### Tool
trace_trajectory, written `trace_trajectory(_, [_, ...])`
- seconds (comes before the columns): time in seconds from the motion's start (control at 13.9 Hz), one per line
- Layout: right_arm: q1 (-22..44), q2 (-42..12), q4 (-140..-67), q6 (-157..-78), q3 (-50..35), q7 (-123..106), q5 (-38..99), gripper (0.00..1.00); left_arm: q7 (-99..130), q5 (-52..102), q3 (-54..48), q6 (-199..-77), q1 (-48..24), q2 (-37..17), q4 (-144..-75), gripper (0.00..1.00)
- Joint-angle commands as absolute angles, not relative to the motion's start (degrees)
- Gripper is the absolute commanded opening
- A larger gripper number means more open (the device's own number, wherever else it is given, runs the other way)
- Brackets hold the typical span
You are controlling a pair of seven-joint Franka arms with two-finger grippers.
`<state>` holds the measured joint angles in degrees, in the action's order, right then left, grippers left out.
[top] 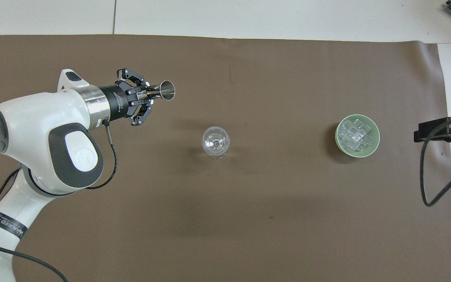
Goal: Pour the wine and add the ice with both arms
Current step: 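Turn the jigger upright and draw the left gripper back from the glass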
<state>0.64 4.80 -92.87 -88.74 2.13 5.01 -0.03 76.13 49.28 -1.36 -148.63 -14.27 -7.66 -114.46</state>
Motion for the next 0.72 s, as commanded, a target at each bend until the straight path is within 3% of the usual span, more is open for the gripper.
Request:
trace_trajectory(0.0, [0.6, 5.7, -93.5, -88.1, 2.1, 3.9, 0.4, 1.0, 76.2, 54.0, -1.9, -147.1, -11.6, -6.9, -116.0, 0.0])
trace_trajectory(0.65, [0.6, 5.7, -93.5, -88.1, 2.1, 3.9, 0.4, 1.0, 75.9, 58.8, -1.9, -140.4, -4.6, -7.6, -117.3, 0.0])
